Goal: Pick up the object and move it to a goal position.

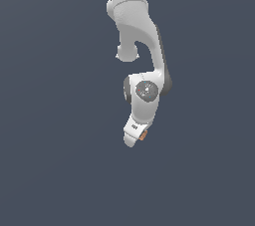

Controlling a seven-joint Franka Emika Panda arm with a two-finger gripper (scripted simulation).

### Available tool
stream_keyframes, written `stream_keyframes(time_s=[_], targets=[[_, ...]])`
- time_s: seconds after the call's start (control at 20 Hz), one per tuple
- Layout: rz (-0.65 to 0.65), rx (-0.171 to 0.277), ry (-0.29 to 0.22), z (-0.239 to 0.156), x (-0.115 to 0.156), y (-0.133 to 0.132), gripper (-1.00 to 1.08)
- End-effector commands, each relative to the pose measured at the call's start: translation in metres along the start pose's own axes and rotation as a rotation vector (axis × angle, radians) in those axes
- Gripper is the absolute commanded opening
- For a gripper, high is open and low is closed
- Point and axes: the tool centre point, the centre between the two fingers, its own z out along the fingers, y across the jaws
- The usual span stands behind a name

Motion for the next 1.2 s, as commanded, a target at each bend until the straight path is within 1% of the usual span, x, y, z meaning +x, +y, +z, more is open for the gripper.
stream_keyframes(time_s=[0.0, 0.25, 0.8, 1.0, 1.15], targets=[[0.001, -0.001, 0.000, -0.006, -0.011, 0.000, -1.00], [0.001, -0.001, 0.000, -0.022, -0.044, -0.002, -1.00], [0.001, -0.001, -0.001, -0.072, -0.141, -0.006, -1.00], [0.001, -0.001, 0.000, -0.087, -0.169, -0.006, -1.00], [0.001, -0.001, 0.000, -0.095, -0.184, -0.006, -1.00]])
